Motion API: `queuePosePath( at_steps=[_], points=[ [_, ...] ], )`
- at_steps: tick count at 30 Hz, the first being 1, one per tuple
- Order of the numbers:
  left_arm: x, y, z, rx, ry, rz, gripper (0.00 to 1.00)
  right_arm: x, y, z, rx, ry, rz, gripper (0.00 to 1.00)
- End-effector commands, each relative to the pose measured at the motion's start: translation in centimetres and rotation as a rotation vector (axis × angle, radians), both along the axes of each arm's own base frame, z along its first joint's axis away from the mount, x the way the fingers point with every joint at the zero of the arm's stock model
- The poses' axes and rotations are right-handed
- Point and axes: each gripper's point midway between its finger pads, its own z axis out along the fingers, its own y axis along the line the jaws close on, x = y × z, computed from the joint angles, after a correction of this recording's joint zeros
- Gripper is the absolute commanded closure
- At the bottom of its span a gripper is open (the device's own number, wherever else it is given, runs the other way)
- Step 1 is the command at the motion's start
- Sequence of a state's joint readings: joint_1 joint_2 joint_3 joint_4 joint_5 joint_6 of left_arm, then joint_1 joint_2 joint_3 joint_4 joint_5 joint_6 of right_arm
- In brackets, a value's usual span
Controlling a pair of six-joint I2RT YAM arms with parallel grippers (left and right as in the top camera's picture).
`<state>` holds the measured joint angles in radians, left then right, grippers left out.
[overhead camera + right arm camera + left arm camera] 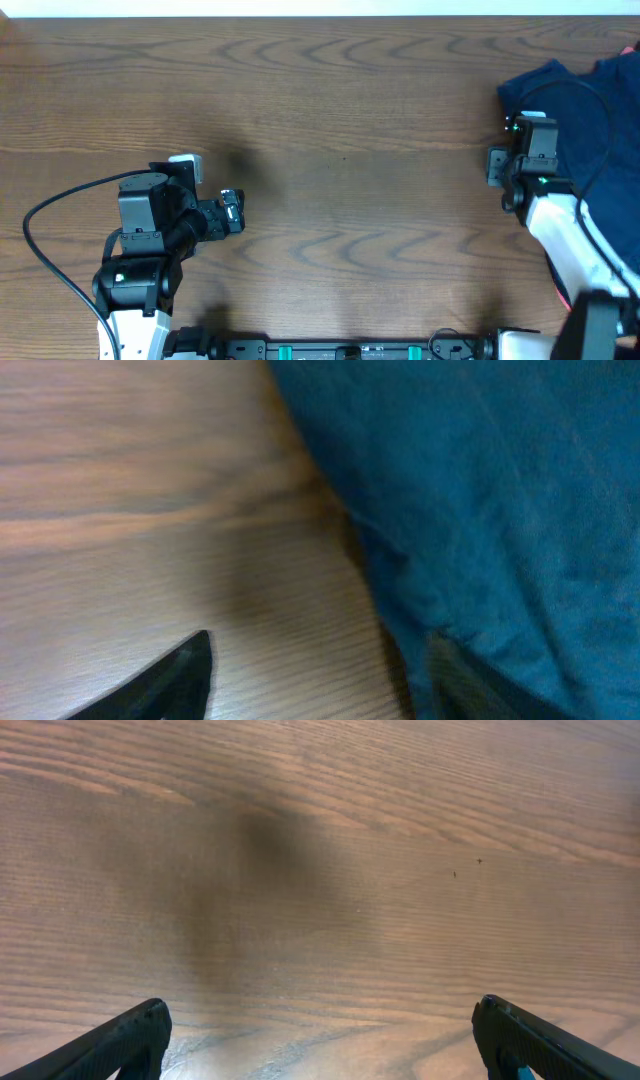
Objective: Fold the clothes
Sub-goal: 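Reach the right gripper to the navy clothing pile and grasp an edge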
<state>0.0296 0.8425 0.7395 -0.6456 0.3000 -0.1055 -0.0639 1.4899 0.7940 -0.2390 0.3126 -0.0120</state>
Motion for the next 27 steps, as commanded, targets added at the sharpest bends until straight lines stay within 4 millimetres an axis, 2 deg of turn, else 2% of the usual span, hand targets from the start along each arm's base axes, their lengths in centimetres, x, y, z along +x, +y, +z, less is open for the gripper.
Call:
queuePosePath(
  at_steps=[1, 5, 14, 17, 20, 24, 27],
  points=[
    [0.4, -0.2, 1.1, -0.006, -0.028, -0.004, 0.02, -0.1, -3.0, -1.3, -0.084, 0.034, -0.114, 0.44],
    [0.4, -0.2, 1.1, -0.006, -0.028, -0.004, 0.02, -0.3, -4.6, -2.4, -0.144, 0.061, -0.166, 0.49],
    [0.4, -0.2, 1.1, -0.005, -0.028, -0.004, 0.02, -1.3, -7.0, -1.1, -0.288, 0.066, -0.267, 0.48],
    [0.4, -0.2, 1.1, -0.005, -0.028, -0.004, 0.02, -1.6, -6.8, -1.5, -0.278, 0.086, -0.256, 0.51],
    [0.4, -0.1, 1.1, -0.003, -0.028, -0.002, 0.02, -2.0, -6.3, -2.3, -0.245, 0.119, -0.232, 0.59],
    [0.4, -0.1, 1.1, -0.003, -0.028, -0.002, 0.02, -2.2, -5.7, -3.7, -0.200, 0.151, -0.205, 0.62],
    [0.4, -0.1, 1.1, -0.003, -0.028, -0.002, 0.02, -2.3, -5.7, -4.1, -0.200, 0.163, -0.205, 0.71]
  ],
)
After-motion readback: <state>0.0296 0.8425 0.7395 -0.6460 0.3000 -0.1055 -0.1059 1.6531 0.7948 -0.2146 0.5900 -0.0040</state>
